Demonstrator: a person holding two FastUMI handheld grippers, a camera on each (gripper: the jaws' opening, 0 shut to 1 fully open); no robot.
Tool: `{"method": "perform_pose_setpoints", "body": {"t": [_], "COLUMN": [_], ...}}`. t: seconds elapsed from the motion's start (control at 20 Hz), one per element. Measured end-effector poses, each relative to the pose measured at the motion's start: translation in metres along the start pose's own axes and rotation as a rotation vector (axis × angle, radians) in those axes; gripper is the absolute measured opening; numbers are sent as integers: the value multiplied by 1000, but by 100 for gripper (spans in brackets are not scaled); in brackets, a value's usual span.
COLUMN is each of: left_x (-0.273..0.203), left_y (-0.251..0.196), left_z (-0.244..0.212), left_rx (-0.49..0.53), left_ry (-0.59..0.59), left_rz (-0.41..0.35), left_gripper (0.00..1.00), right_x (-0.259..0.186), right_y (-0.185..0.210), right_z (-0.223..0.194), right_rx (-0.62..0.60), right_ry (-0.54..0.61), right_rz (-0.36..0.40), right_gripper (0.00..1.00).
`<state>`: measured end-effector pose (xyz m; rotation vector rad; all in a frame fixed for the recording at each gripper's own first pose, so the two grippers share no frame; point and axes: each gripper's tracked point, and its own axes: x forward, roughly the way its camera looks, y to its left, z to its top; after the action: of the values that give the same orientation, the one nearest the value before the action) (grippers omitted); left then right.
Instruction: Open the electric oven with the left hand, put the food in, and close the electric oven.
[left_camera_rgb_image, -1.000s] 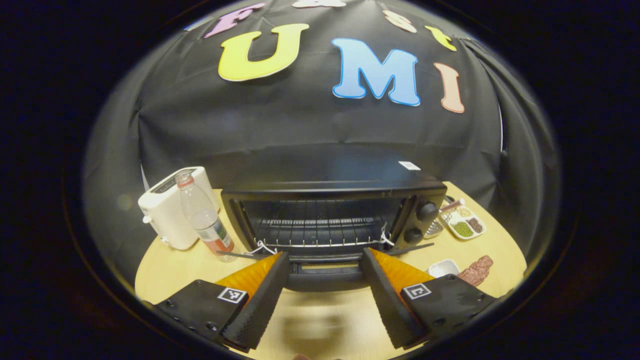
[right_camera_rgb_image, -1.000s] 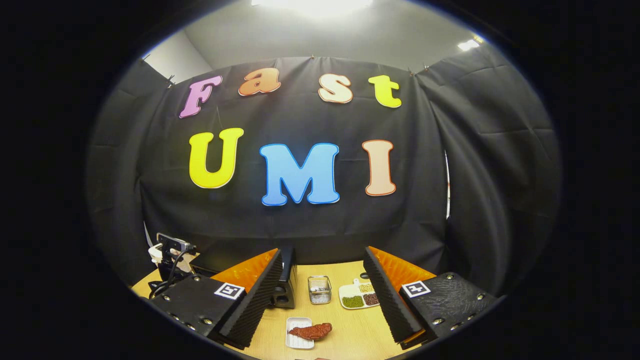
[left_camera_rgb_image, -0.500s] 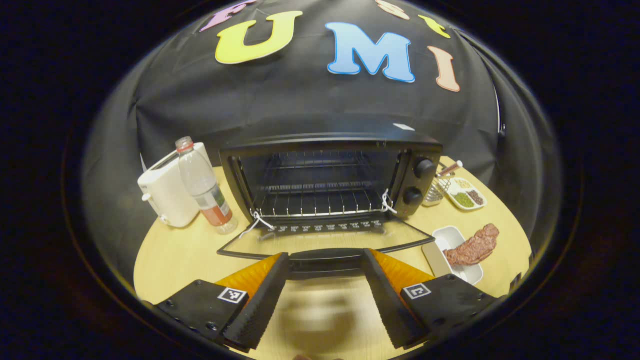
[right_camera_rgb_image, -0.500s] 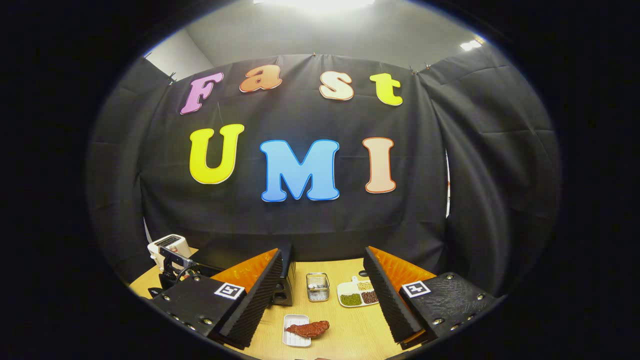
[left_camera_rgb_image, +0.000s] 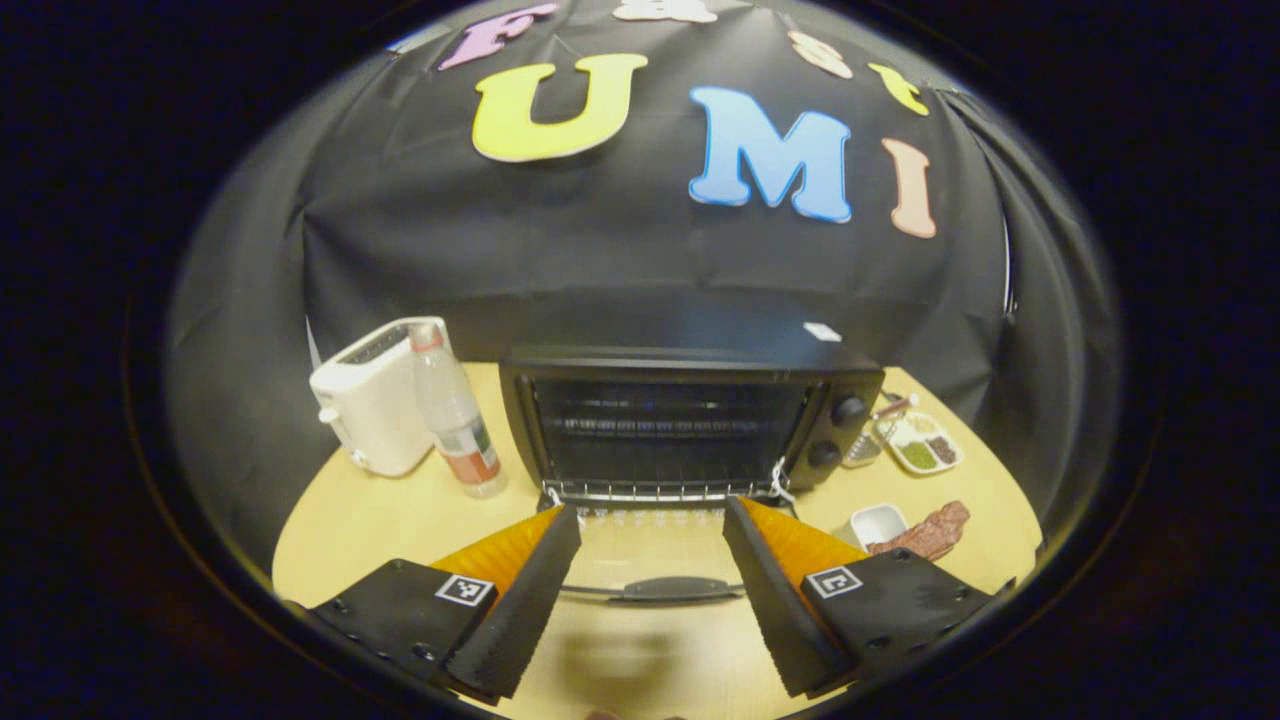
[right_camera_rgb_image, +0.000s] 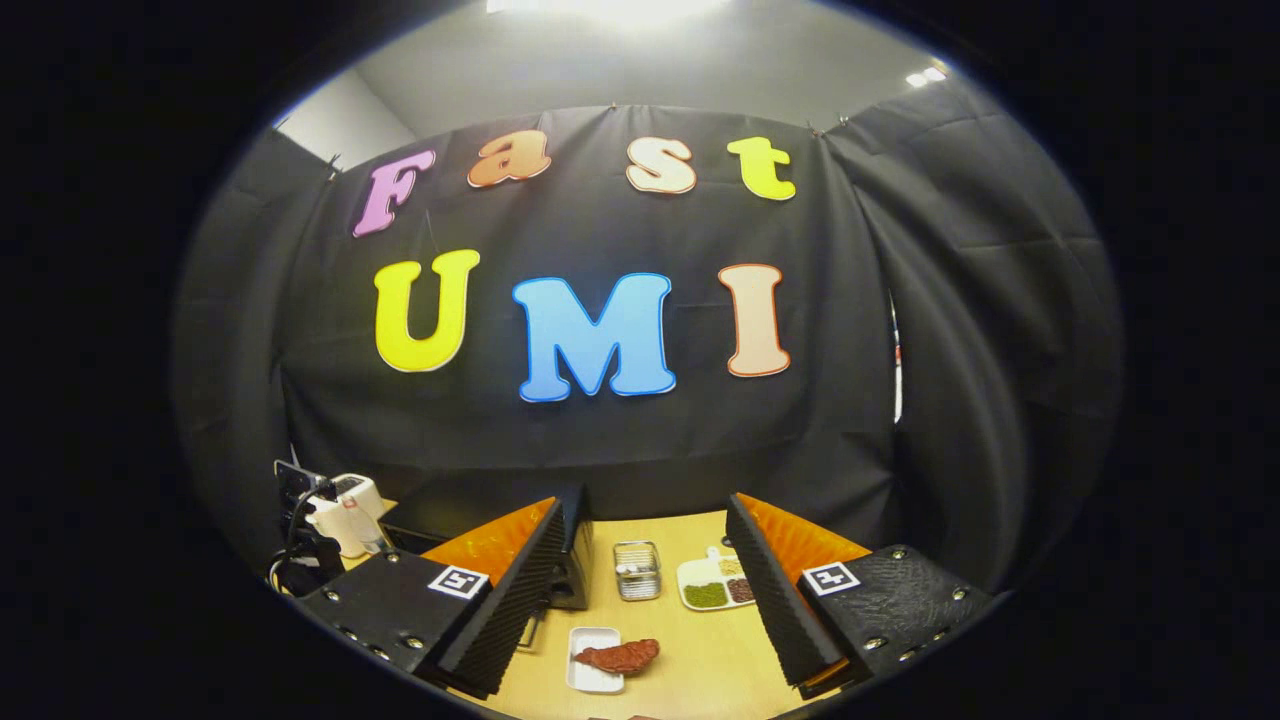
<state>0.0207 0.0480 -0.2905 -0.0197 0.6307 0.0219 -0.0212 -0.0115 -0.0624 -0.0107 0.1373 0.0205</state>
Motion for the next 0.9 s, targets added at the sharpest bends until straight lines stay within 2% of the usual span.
{"method": "perform_pose_setpoints", "body": {"t": [0.2, 0.4, 0.5, 0.55, 0.9], "left_x": [-36, -76, -91, -99, -127], "left_y": [-2, -6, -10, -10, -1], "left_z": [75, 139, 162, 174, 210], "left_rx": [30, 21, -13, -33, -54], "left_ry": [-163, -293, -339, -359, -418], "left_rz": [5, -1, -7, -11, 45], "left_gripper": [100, 97, 100, 91, 100], "right_x": [13, 31, 40, 43, 62], "right_y": [-12, -41, -52, -57, -65], "right_z": [-19, -57, -88, -104, -230], "right_rx": [133, 251, 295, 303, 358], "right_ry": [54, 152, 225, 260, 520], "right_rz": [63, 40, 34, 36, 84], "right_gripper": [99, 99, 97, 97, 98]}}
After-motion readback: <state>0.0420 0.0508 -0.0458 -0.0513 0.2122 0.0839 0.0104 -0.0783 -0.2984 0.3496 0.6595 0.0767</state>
